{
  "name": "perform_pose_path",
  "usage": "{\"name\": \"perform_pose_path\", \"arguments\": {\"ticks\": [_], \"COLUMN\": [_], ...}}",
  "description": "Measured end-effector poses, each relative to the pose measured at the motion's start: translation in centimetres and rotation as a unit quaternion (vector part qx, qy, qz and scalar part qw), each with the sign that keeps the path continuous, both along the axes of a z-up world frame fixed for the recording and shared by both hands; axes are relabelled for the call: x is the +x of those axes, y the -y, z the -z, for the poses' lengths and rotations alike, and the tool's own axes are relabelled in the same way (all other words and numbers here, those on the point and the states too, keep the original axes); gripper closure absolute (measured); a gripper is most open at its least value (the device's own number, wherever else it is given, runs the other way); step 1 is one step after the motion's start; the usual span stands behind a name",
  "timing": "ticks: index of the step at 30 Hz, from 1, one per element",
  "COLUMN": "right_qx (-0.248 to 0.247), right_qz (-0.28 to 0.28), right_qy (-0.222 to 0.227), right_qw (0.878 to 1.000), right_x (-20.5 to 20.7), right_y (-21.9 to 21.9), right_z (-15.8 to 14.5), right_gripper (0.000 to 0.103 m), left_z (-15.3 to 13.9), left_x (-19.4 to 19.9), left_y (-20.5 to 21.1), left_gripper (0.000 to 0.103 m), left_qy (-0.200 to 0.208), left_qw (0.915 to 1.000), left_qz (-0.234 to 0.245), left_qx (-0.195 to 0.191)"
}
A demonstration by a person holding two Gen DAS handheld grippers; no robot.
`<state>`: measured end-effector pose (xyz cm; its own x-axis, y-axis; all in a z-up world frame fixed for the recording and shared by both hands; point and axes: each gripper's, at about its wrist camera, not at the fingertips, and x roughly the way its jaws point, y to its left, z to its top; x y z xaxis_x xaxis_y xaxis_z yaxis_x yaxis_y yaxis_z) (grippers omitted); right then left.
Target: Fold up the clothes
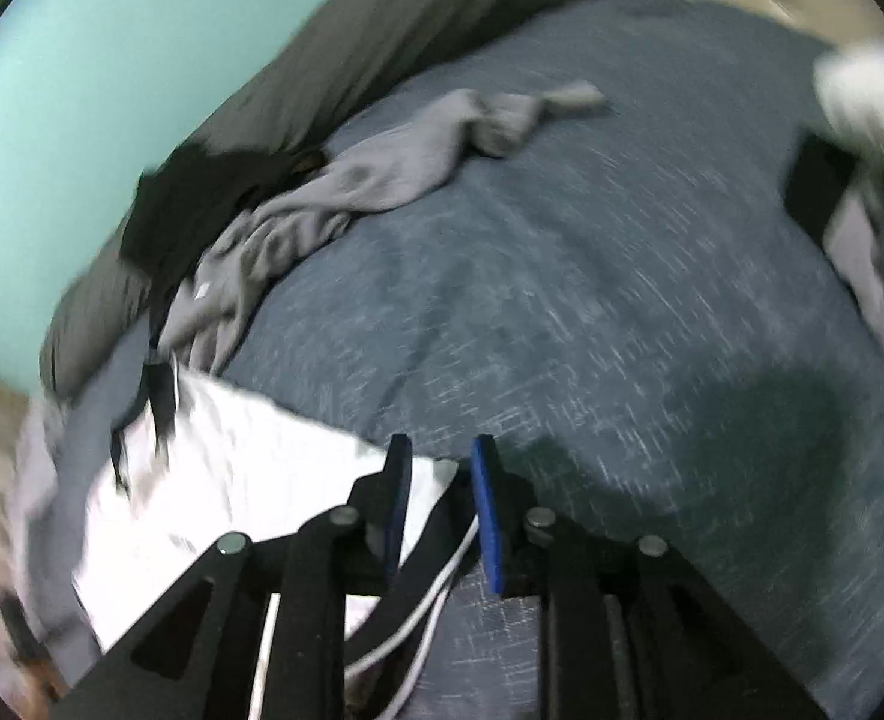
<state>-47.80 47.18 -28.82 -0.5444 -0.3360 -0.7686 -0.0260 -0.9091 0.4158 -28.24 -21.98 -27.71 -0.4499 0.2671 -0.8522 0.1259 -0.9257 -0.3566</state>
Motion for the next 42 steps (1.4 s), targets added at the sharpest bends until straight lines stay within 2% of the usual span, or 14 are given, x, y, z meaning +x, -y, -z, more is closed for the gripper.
{"name": "perform_pose_path", "arguments": {"ticks": [5,7,13,14,16,19,22,26,29,31,33,34,42], "right_qx": [0.038,0.050,0.042,0.044,0.041,0.042,0.037,0.032,0.024,0.029,0.037,0.040,-0.012], "right_qz": [-0.032,-0.031,-0.050,-0.053,-0.053,-0.043,-0.028,-0.010,0.001,0.011,0.023,0.027,-0.063], "right_qy": [0.004,0.006,0.004,0.007,0.008,-0.009,-0.014,0.023,0.027,0.017,0.010,0.007,0.017], "right_qw": [0.999,0.998,0.998,0.998,0.998,0.998,0.999,0.999,0.999,0.999,0.999,0.999,0.998], "right_x": [0.2,0.1,-0.3,-0.3,-0.3,-0.1,-0.3,-1.1,-1.1,-0.7,0.1,0.6,5.6], "right_y": [0.8,0.9,1.7,2.0,2.2,2.1,1.5,0.8,0.7,0.8,0.6,0.5,3.7], "right_z": [1.0,1.4,2.3,2.4,2.6,2.2,1.7,2.5,2.5,2.0,1.1,0.7,-1.0], "right_gripper": [0.068,0.068,0.068,0.070,0.084,0.096,0.098,0.097,0.091,0.075,0.067,0.067,0.067], "left_z": [0.0,0.0,0.2,0.2,0.3,0.4,0.5,0.6,0.7,0.7,0.5,0.2,-1.7], "left_x": [0.0,0.0,-0.1,-0.1,-0.1,0.0,0.1,0.3,0.5,0.6,0.8,1.0,2.9], "left_y": [-0.1,-0.1,-0.2,-0.2,-0.2,-0.2,-0.2,-0.2,-0.3,-0.3,-0.4,-0.4,-0.3], "left_gripper": [0.060,0.060,0.060,0.060,0.060,0.060,0.060,0.060,0.060,0.060,0.060,0.060,0.060], "left_qy": [-0.001,-0.001,0.001,0.002,0.002,0.003,0.004,0.005,0.006,0.006,0.005,0.003,-0.009], "left_qw": [1.0000,1.0000,1.0000,1.0000,1.0000,1.0000,1.0000,1.0000,1.0000,1.0000,1.0000,1.0000,0.9999], "left_qz": [-0.001,-0.001,-0.001,-0.001,-0.001,-0.001,-0.001,-0.002,-0.002,-0.002,0.000,0.000,0.000], "left_qx": [0.001,0.001,-0.002,-0.002,-0.003,-0.002,-0.001,0.000,0.000,0.001,0.001,0.002,0.010]}}
